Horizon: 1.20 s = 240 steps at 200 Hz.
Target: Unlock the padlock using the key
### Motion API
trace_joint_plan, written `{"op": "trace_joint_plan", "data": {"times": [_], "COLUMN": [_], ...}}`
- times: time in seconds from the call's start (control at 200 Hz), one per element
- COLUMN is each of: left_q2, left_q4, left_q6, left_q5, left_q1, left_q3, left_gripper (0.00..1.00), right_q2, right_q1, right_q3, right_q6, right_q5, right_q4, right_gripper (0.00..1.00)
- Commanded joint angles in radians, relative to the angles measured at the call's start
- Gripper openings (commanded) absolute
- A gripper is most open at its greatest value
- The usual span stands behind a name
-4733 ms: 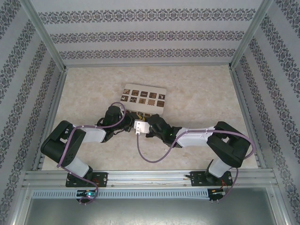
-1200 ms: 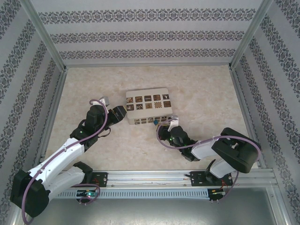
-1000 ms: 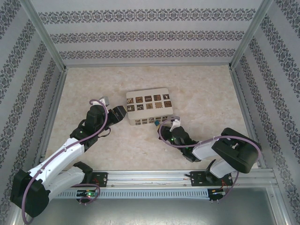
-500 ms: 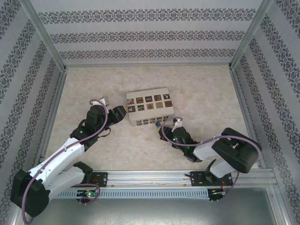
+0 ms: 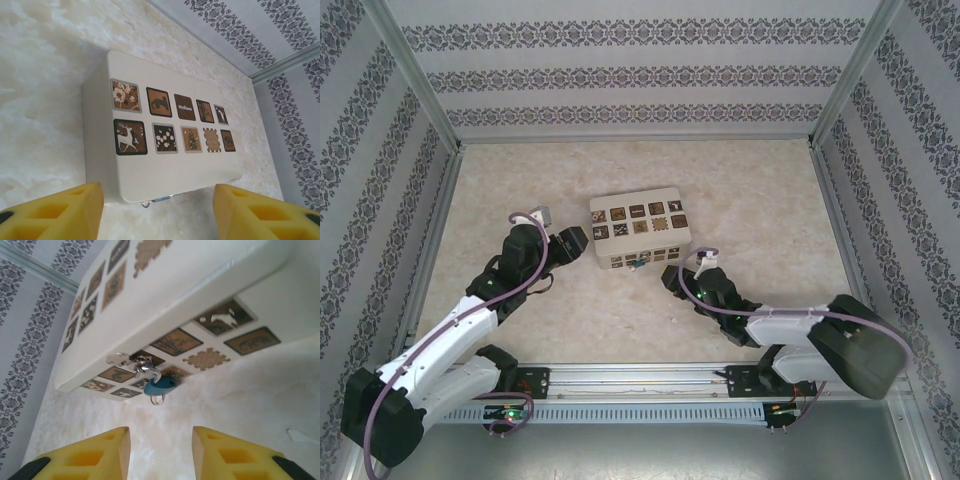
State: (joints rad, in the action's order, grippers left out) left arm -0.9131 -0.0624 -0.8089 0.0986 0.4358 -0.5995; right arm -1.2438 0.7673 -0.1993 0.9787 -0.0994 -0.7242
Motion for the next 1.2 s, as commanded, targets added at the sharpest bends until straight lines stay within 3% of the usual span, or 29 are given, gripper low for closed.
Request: {"op": "trace_joint_plan", "data": {"times": [0.0, 0.185, 0.385, 0.734, 1.194], "left_q2": [0.011, -0.034, -0.148, -0.413, -0.677], "left_q4": [-0.049, -0.065, -0.053, -0.017, 0.001], "left_q6": [0.049, 0.097, 0.118, 0.139, 0.114], "left_q5": [-0.018, 0.027, 0.178, 0.373, 0.47], "left_q1": [-0.021, -0.046, -0.111, -0.184, -0.182], "left_q3": [-0.037, -0.074, -0.126, -0.21, -0.288], "left_gripper": [0.65, 0.79, 0.85, 0.82, 0.67], "right_q2": [0.102, 0.252, 0.319, 0.19, -0.097], "right_q1": [-0.035, -0.137, -0.235, -0.295, -0.308], "right_q3": [-0.02, -0.013, -0.011, -0.074, -0.221], "right_q6": [-0.077, -0.107, -0.104, -0.078, -0.088], "right_q5": [-0.004, 0.091, 0.224, 0.4, 0.47], "right_q4": [0.164, 0.268, 0.307, 0.229, 0.074], "right_gripper": [0.45, 0.64, 0.98, 0.98, 0.98]}}
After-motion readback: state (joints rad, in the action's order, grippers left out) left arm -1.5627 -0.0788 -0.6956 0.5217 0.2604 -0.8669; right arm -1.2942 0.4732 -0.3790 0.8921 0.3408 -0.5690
